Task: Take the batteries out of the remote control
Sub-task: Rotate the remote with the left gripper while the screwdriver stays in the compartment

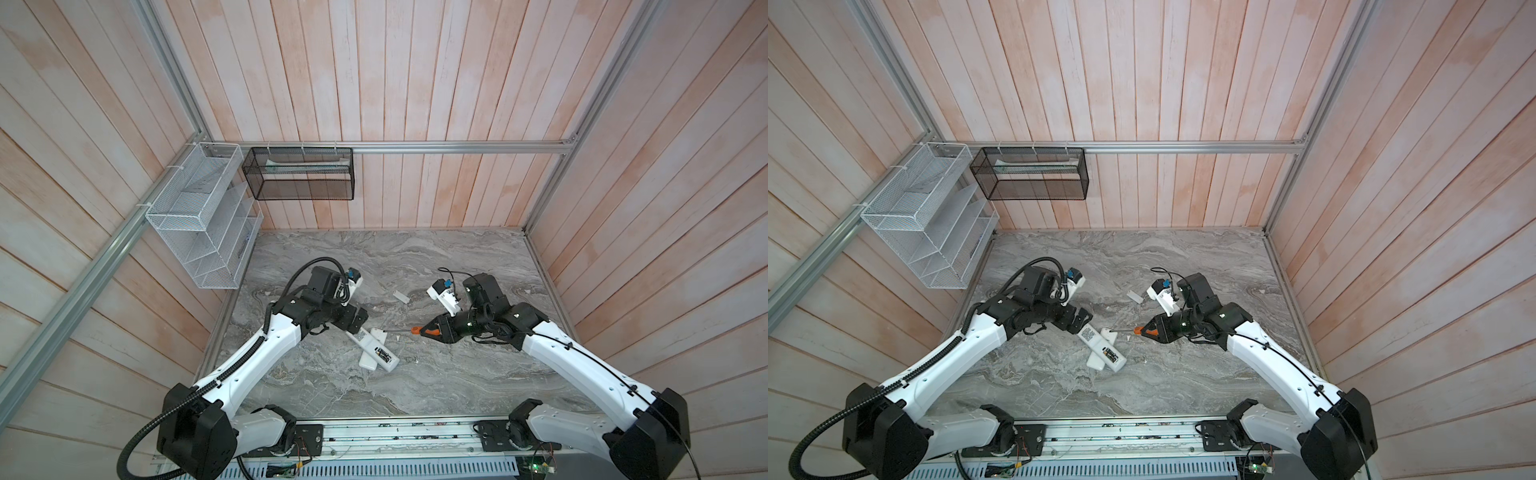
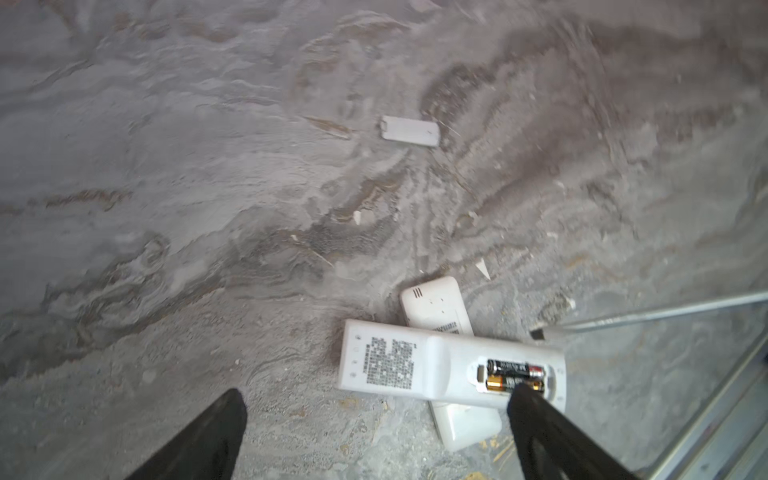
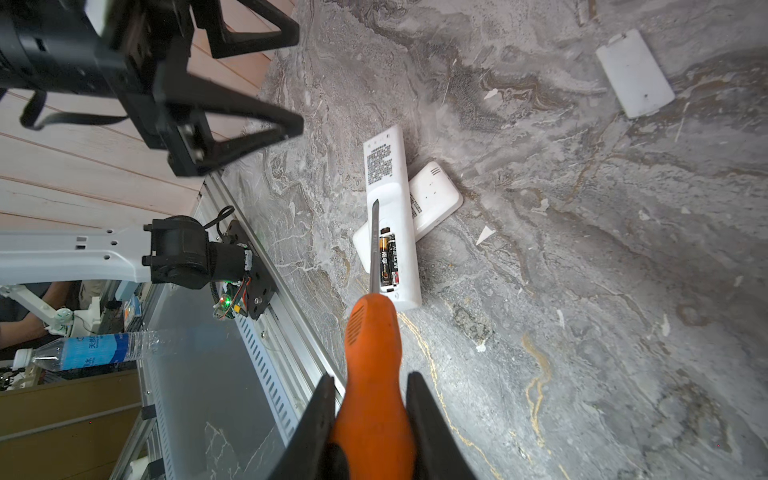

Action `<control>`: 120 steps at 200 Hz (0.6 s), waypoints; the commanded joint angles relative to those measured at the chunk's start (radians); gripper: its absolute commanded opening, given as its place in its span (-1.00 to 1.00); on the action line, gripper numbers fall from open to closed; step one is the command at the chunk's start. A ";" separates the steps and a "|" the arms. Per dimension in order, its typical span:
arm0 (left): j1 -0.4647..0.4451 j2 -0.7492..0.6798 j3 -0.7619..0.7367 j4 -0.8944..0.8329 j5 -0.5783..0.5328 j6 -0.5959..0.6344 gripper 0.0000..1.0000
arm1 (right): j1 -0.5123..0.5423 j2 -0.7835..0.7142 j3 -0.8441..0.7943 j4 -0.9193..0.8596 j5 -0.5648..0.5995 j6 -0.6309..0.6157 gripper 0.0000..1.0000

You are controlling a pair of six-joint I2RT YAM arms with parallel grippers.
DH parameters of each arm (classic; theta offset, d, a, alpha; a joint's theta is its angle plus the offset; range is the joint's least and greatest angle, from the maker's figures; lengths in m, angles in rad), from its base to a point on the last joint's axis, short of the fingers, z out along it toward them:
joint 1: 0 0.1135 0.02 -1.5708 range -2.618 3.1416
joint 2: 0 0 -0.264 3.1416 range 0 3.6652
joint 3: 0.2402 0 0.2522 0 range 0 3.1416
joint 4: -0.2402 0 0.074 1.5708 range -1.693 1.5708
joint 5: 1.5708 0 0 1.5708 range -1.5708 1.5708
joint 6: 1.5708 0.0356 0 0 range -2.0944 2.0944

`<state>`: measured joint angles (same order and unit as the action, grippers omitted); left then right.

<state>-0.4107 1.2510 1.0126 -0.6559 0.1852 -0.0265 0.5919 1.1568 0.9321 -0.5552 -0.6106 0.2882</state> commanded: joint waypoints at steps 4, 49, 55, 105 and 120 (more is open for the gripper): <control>0.059 -0.009 0.020 -0.052 0.110 -0.418 1.00 | -0.005 0.010 0.050 -0.020 0.012 -0.007 -1.00; 0.081 -0.083 -0.179 0.157 0.312 -0.982 1.00 | -0.004 0.019 0.075 -0.024 0.004 -0.012 -1.00; 0.081 -0.086 -0.213 0.200 0.338 -1.039 1.00 | -0.006 0.019 0.075 -0.021 0.002 -0.009 -1.00; 0.095 -0.043 -0.329 0.317 0.403 -1.096 0.89 | -0.004 -0.014 0.051 -0.016 -0.017 -0.006 -1.00; 0.096 -0.023 -0.381 0.372 0.418 -1.108 0.81 | -0.005 -0.023 0.048 -0.028 -0.018 -0.011 -1.00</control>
<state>-0.3222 1.1999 0.6956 -0.4023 0.5453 -1.0752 0.5919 1.1667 0.9756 -0.5724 -0.6044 0.2859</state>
